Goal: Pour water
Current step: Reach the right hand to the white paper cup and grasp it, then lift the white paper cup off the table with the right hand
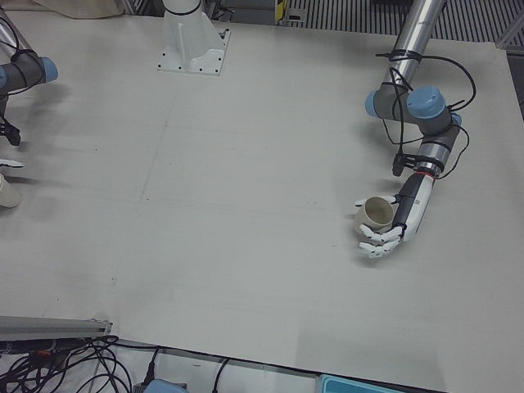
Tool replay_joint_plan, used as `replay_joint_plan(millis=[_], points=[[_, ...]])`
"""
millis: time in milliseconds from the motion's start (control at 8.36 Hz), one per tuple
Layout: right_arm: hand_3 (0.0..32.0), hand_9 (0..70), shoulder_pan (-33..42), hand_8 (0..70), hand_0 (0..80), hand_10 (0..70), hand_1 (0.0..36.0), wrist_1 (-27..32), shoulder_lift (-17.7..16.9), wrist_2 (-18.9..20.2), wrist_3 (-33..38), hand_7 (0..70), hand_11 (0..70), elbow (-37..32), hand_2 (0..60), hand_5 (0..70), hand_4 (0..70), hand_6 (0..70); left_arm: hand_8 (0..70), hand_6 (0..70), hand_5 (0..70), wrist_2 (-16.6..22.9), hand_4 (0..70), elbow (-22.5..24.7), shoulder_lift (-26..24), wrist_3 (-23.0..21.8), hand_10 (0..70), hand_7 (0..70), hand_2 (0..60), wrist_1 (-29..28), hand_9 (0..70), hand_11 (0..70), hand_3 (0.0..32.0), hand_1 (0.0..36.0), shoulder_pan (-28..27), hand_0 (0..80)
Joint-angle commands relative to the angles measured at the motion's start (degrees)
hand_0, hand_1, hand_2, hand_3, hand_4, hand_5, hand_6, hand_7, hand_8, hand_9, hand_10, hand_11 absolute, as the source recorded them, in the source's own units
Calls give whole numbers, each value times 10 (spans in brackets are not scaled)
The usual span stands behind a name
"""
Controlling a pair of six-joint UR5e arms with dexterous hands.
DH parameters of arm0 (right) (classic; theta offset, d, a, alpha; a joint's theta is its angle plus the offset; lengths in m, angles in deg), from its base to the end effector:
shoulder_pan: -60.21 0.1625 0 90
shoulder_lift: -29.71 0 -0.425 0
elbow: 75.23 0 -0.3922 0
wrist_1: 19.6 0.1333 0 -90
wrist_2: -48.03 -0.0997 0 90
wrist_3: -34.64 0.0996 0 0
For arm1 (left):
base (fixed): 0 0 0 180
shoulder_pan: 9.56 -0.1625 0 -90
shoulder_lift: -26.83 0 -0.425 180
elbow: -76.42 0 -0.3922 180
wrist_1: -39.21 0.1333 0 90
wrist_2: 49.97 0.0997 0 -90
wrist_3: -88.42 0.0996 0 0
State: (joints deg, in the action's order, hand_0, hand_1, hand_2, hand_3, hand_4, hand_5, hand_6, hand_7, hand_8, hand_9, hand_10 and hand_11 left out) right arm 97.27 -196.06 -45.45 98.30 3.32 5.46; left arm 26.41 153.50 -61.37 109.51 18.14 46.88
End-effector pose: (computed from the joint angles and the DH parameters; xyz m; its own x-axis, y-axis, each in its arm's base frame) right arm -0.3526 -0.5131 0.6219 -0.8916 0.1500 0.4272 -0.3953 0.2025 -0.8960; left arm 0.1310 -0.4810 0.7753 -0.8983 -0.2862 -0.3333 0.2809 0.2091 -0.9367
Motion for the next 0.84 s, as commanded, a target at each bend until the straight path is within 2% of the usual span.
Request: replay_joint_plan(millis=[0,120,239,359,598,717], points=[[0,0,-11,0,461,6,125,5,10,-16,-4,0,22,-1,86,71,26,30,211,262,700,0,547,0,0,0,138,374,142,-2,308,227,0,356,0,800],[0,0,-12,0,460,12,123,4,13,-16,-5,0,30,-1,85,86,21,33,211,263,700,0,545,0,0,0,138,374,149,-3,308,226,0,356,0,800],[0,0,-12,4,458,34,119,4,13,-16,-5,43,62,-1,95,150,31,60,210,263,700,0,545,-1,0,0,138,374,150,-3,308,227,0,356,0,800],[0,119,-12,86,459,98,113,4,13,-16,-6,190,153,-1,122,316,60,150,210,263,700,0,544,-1,0,1,138,374,150,-3,308,226,0,356,0,800],[0,334,-12,228,459,173,119,4,13,-16,-5,350,261,-1,208,521,87,281,211,263,700,0,541,-1,0,1,138,372,156,-4,308,227,0,357,0,800],[0,401,-12,280,458,200,123,4,13,-16,-5,397,299,-1,263,612,93,331,210,262,700,0,543,-1,0,1,139,370,150,-4,307,228,0,356,0,800]])
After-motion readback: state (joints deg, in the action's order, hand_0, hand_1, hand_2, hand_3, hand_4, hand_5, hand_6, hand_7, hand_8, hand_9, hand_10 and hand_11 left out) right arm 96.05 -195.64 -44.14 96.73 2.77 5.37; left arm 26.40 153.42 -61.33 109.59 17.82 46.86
